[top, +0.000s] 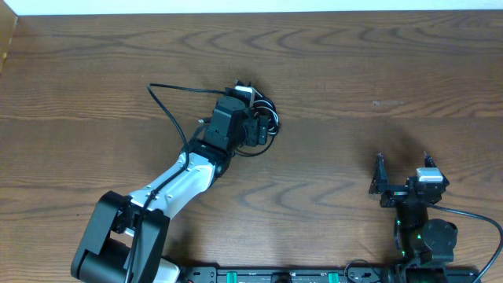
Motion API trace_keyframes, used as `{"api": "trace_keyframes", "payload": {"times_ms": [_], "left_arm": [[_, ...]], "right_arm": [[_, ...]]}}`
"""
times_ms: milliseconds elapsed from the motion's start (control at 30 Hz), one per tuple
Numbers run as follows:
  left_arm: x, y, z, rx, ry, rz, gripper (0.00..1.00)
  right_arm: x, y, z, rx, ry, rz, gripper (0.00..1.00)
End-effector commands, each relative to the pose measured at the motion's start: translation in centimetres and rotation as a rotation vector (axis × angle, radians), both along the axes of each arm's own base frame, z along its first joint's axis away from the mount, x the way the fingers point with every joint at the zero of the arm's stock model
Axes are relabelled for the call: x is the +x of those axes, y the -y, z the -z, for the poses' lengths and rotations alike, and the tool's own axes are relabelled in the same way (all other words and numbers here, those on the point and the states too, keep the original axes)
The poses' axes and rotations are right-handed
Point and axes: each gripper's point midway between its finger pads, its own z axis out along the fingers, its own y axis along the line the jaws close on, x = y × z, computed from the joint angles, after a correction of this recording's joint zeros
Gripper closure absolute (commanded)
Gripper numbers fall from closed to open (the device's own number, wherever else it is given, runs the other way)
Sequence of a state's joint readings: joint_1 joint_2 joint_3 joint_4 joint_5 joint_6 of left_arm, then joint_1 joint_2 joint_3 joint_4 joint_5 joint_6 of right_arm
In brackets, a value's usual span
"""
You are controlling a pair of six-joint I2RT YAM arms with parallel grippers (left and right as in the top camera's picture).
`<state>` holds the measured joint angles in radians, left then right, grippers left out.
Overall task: Untangle cables
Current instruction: 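Reach the left gripper over the tangled black and white cables, then close the left gripper on a black cable loop in the bundle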
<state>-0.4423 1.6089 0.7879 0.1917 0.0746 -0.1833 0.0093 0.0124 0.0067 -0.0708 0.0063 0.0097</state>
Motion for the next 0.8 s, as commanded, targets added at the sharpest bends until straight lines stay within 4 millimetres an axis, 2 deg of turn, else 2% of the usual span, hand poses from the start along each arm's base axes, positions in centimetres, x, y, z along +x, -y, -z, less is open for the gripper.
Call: {"api": "trace_keyframes", "payload": {"times_ms": [0,767], "left_arm": [[0.77,0.09,-0.77,0.001,0.025,-0.010,0.11],[0.66,0.04,-0.64,0.004,0.018,-0.010,0.10]], "right_arm": [[-0.03,0.12,0.02,-0.015,0.001,0.002,0.01],[-0.03,0.12,0.02,-0.015,0.001,0.002,0.01]]}}
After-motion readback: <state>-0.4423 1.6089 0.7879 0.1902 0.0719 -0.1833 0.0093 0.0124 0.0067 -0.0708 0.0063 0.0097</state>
